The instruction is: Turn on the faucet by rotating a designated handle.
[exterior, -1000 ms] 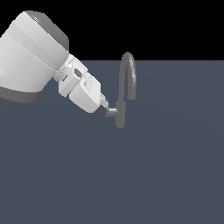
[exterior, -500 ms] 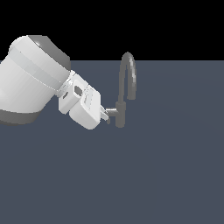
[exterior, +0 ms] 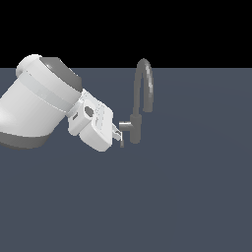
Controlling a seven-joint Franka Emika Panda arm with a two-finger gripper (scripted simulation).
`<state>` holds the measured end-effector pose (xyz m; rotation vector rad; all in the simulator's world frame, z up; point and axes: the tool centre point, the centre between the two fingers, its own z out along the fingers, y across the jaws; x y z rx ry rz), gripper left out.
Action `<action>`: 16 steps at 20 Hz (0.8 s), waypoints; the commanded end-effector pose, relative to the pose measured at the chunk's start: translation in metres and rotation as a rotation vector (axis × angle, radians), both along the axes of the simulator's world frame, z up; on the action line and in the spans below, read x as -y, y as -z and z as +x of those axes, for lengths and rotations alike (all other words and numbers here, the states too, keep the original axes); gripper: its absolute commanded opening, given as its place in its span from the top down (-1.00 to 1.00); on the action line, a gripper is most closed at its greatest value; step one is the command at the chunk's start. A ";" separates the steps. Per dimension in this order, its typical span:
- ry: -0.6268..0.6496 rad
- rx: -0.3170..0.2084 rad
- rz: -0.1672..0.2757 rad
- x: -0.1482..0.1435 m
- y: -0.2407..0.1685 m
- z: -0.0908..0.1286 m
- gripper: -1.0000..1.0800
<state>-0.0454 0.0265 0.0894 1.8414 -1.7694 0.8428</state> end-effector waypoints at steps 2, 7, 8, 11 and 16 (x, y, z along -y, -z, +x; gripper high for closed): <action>0.017 -0.029 -0.015 0.011 0.028 -0.008 1.00; -0.004 0.012 -0.009 0.000 0.014 0.008 1.00; -0.003 0.009 -0.010 0.001 0.017 0.009 1.00; 0.002 0.001 -0.011 0.002 0.027 0.015 1.00; 0.009 -0.012 -0.013 0.005 0.043 0.023 1.00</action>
